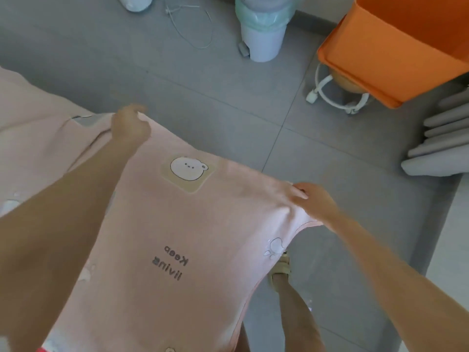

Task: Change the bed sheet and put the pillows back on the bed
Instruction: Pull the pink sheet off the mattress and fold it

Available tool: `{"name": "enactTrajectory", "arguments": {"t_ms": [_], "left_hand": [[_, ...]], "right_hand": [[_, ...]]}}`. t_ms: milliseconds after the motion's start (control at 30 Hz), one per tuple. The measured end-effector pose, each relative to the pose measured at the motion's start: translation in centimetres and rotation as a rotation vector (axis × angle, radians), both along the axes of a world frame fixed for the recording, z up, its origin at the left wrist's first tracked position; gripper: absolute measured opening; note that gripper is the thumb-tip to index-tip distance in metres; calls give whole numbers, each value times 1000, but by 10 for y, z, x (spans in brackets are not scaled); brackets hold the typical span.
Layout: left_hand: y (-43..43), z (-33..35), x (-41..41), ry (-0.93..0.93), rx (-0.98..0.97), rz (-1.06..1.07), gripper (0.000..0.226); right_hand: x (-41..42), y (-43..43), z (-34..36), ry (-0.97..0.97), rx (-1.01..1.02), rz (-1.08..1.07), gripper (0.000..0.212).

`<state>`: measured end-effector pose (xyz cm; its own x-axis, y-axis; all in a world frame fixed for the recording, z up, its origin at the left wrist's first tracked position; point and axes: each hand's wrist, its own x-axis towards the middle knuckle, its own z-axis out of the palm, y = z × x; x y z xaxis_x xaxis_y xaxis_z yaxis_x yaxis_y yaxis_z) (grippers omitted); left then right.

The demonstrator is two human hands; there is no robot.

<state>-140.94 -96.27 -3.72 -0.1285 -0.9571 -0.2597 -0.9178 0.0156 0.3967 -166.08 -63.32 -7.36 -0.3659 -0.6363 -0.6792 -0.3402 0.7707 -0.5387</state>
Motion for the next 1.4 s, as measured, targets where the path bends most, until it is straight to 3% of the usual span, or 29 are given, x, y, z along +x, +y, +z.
{"name": "enactTrajectory", "arguments": {"t_ms": [133, 267, 433, 600, 700, 767, 833, 900, 1000, 1067, 1200, 1400], "left_hand": [[51, -33, -16, -223, 27, -572, 39], [65, -53, -40, -410, 81, -876, 47], [90, -64, -95, -602, 263, -997, 51], [93, -68, -103, -616, 117, -1157, 25], [82, -45, -99, -421, 112, -1096, 17], [76, -18, -97, -228, -38, -1052, 14], [70, 6, -99, -131, -190, -1050, 30], [62, 12, -108, -170, -250, -997, 42], [51, -5, -117, -489, -138, -886, 35], [52, -13, -112, -596, -24, -805, 51], [68, 0, -81, -483, -25, -603, 46], [87, 52, -13, -377, 154, -225, 34]], "right_hand": [[-11, 9, -12, -88, 154, -6, 28], [-20, 20, -10, -152, 210, 37, 50], [-29, 31, 3, -328, 43, 20, 26], [-32, 46, -3, -282, 78, 100, 42], [-36, 52, -4, -218, 79, 54, 44], [-44, 51, 7, -139, 29, 56, 45], [-57, 41, 17, -46, -4, -9, 43], [-68, 21, 9, 34, 4, -42, 38], [-67, -6, -17, 108, 226, 273, 13], [-59, -14, -22, 169, 335, 414, 37], [-53, -35, 8, 392, 235, 436, 40], [-27, -94, 94, 320, 19, 458, 33]]}}
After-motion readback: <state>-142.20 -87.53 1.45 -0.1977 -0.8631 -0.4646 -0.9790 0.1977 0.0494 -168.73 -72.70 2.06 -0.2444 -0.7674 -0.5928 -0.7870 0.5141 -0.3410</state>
